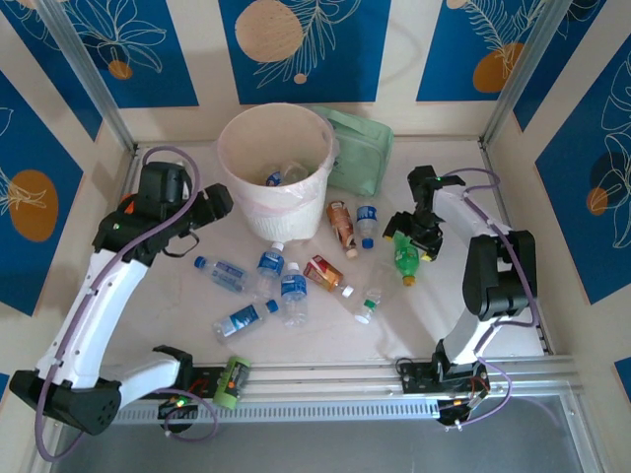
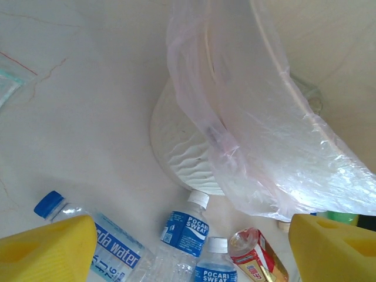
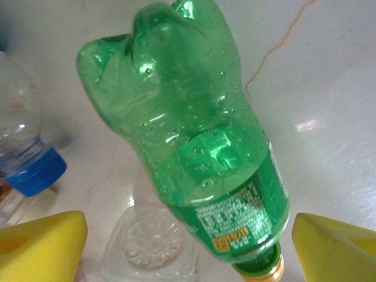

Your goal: Put the plastic bottles in the bin

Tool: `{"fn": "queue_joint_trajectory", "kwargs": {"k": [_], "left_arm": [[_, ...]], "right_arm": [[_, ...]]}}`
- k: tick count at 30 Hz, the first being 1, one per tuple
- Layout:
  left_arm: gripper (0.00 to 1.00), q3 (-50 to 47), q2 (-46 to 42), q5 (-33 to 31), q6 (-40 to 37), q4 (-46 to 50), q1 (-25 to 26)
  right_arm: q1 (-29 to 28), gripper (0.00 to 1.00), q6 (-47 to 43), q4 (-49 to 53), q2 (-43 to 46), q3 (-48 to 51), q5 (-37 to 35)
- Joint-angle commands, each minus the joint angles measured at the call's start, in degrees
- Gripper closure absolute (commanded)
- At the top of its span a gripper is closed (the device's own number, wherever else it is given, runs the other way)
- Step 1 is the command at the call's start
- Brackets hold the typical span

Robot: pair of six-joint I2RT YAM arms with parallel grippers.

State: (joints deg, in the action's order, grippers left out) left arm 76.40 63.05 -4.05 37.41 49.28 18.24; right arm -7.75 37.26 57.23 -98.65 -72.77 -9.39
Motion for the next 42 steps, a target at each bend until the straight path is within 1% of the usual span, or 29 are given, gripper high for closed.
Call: {"fn": "queue_joint_trajectory", "kwargs": {"k": [1, 8, 15, 19, 22, 26, 33, 36, 42], "left_arm": [[0.16, -1.4, -1.6, 1.5, 1.8, -1.7, -0.7], [0.16, -4.8, -2.5, 2.2, 3.1, -2.7, -0.7], [0.17, -7.1, -2.8, 3.0, 4.0, -3.7, -0.7], [0.18, -8.0, -2.7, 3.2, 4.1, -4.0, -0.8], [0.18, -9.2, -2.8, 3.3, 4.4, -4.4, -0.8], [0.18, -10.7, -2.5, 3.2, 5.0, -4.2, -0.8], [0.19, -12.7, -2.6, 3.1, 6.3, -4.0, -0.8], [0.19, -13.2, -2.7, 1.8, 7.1, -2.8, -0.8], [0.19, -14.0, -2.7, 0.5, 8.3, -1.1, -0.8]], "right_arm": [[-0.9, 0.09, -1.3, 2.1, -1.7, -1.7, -3.5], [-2.9, 0.09, -2.6, 3.2, -6.7, -4.7, -7.0], [-5.3, 0.08, -2.7, 8.2, -14.0, -10.2, -14.4], [-6.6, 0.09, -2.3, 8.7, -15.7, -10.4, -15.5], [-6.7, 0.12, -1.5, 7.5, -15.8, -8.2, -15.0], [-6.5, 0.20, -1.1, 6.0, -15.7, -6.2, -15.0], [-5.5, 0.26, -1.1, 4.8, -15.3, -4.9, -14.9], [-5.4, 0.30, -1.0, 4.3, -14.6, -4.5, -15.2], [-5.4, 0.36, -0.2, 3.5, -10.4, -3.3, -15.9]]}}
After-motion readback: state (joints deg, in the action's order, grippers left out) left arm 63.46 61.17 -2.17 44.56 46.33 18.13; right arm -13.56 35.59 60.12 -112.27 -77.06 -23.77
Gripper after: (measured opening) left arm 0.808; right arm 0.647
